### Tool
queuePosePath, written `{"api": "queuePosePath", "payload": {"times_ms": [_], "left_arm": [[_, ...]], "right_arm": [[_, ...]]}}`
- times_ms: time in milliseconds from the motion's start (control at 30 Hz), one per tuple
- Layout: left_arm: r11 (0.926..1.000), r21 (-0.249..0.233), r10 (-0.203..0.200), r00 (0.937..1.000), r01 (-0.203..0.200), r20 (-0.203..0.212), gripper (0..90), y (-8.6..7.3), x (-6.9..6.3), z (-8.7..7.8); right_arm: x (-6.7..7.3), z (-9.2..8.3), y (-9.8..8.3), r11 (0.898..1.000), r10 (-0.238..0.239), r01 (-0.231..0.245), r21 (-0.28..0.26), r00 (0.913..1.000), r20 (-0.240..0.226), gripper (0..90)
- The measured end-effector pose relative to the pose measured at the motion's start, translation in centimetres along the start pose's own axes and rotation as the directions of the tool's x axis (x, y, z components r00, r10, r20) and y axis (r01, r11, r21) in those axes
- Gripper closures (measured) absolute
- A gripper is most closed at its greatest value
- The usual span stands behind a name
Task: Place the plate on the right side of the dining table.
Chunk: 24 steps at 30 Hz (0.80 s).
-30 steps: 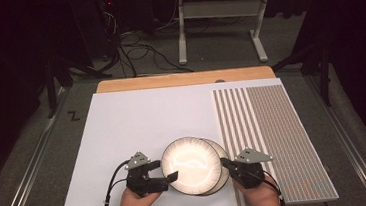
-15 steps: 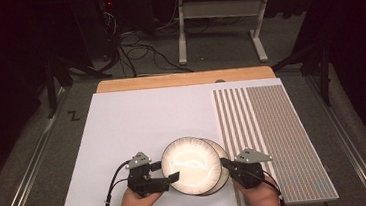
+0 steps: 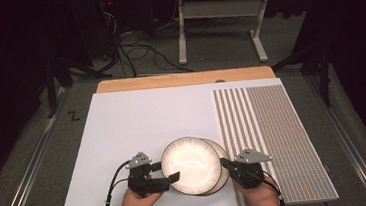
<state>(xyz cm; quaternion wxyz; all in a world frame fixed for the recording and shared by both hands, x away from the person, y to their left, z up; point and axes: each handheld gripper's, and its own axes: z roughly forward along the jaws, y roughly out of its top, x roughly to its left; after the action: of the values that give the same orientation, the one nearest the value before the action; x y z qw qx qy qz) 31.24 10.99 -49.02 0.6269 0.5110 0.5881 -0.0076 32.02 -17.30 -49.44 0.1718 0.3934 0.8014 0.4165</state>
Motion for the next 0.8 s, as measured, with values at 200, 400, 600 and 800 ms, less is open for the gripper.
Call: {"api": "queuePosePath", "payload": {"times_ms": [200, 400, 600, 800], "left_arm": [[0.9999, -0.009, -0.009, 0.9999, 0.009, -0.009, 21.7, 0.2, 0.1, -0.2], [0.9999, 0.009, -0.005, 0.9998, 0.005, -0.017, 27.7, 0.1, 0.3, -0.2], [0.9991, 0.037, -0.019, 0.9996, 0.019, -0.019, 32.3, 0.0, 0.4, -0.1], [0.9985, 0.041, -0.034, 0.999, 0.036, -0.03, 34.3, 0.0, 0.3, 0.1]], "right_arm": [[1.7, 0.7, 0.2, 0.996, -0.081, 0.081, 0.022, 0.9963, -0.031, 90.0], [1.9, 0.8, 0.2, 0.996, -0.082, 0.083, 0.027, 0.9958, -0.041, 90.0], [2.0, 0.9, 0.2, 0.996, -0.085, 0.086, 0.024, 0.9951, -0.05, 90.0], [2.3, 0.8, 0.2, 0.995, -0.094, 0.096, 0.026, 0.9941, -0.053, 90.0]]}}
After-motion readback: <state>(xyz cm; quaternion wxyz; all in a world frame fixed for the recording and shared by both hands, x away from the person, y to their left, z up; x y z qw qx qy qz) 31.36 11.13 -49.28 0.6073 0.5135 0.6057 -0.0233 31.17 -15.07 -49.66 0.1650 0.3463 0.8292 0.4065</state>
